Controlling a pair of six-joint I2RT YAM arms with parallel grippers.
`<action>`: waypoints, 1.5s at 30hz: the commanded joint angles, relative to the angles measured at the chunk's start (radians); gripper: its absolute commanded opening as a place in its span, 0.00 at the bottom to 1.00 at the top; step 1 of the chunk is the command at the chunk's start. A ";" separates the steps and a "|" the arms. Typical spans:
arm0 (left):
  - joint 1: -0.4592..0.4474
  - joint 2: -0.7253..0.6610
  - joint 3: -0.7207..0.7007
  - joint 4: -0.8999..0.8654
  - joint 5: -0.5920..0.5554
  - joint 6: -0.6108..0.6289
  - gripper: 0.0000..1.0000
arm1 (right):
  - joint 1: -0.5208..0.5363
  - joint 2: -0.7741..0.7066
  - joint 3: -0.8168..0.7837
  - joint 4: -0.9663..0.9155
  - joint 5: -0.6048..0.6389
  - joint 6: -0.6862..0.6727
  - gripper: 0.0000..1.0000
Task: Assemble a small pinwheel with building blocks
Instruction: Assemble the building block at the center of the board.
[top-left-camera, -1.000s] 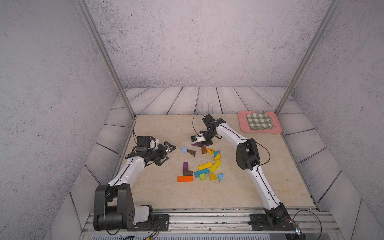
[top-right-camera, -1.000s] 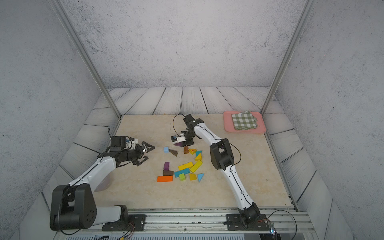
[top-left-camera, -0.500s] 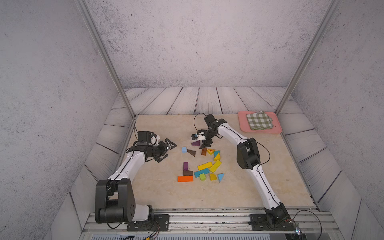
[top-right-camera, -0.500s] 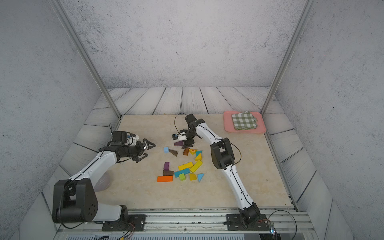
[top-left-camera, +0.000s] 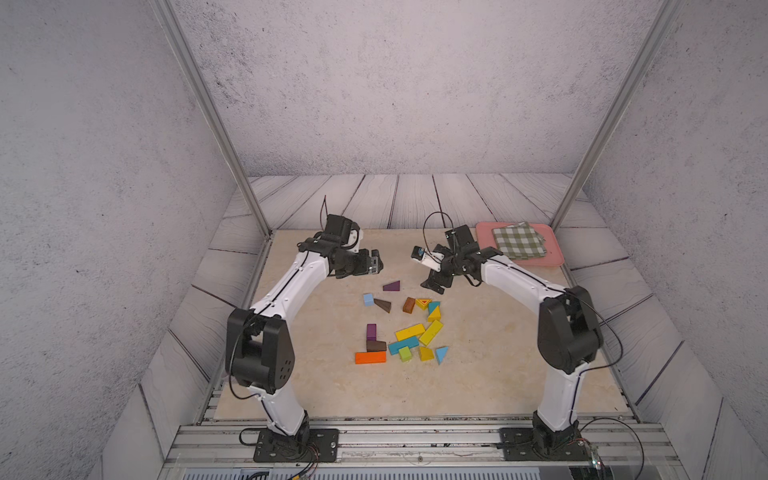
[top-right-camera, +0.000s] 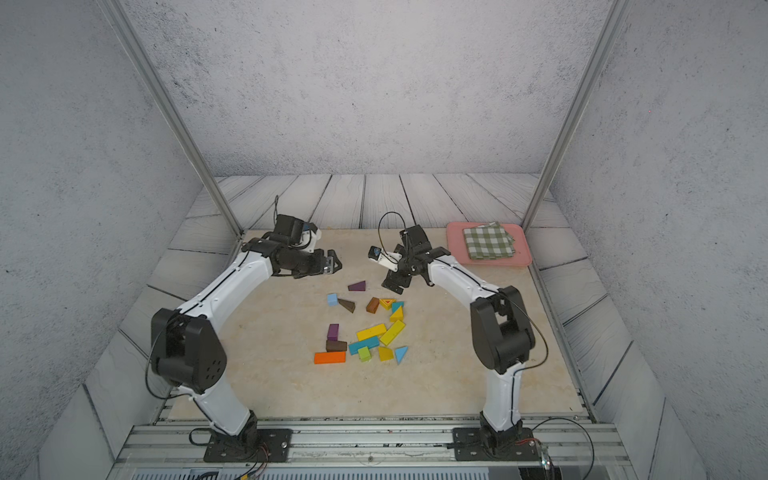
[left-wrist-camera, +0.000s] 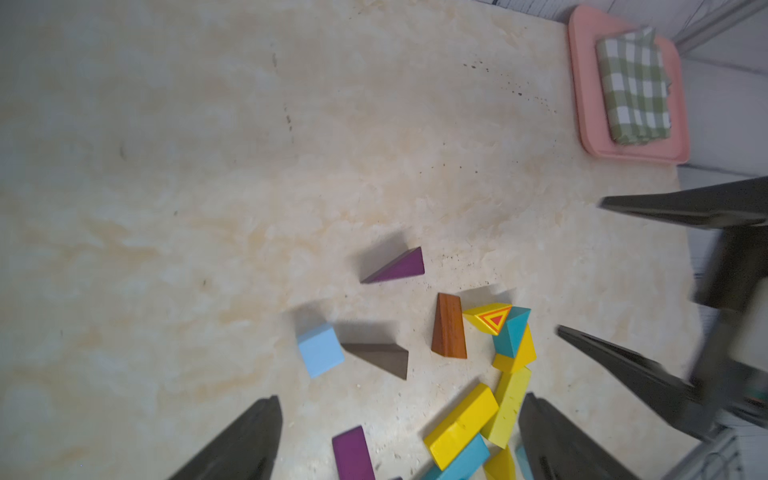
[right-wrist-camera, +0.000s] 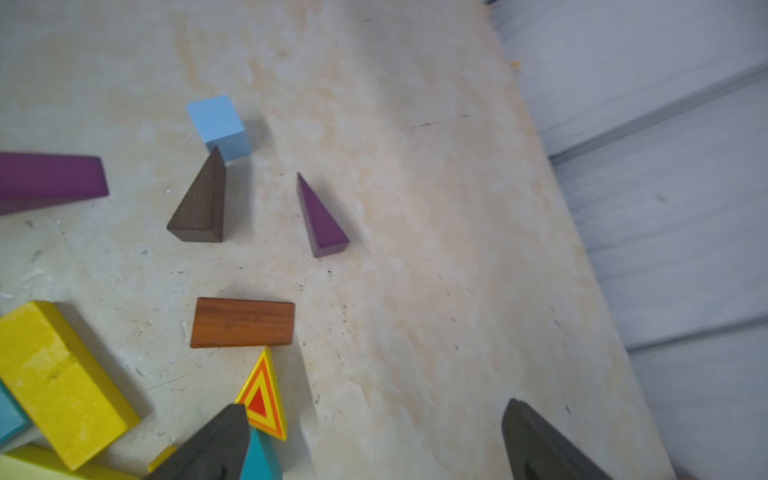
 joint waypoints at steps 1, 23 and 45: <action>-0.059 0.120 0.123 -0.105 -0.082 0.211 0.96 | -0.010 -0.172 -0.134 0.041 0.219 0.321 0.99; -0.151 0.599 0.510 -0.251 -0.215 0.547 0.79 | -0.025 -0.571 -0.541 0.059 0.362 0.781 0.99; -0.151 0.725 0.607 -0.284 -0.322 0.553 0.44 | -0.027 -0.572 -0.560 0.092 0.380 0.774 0.99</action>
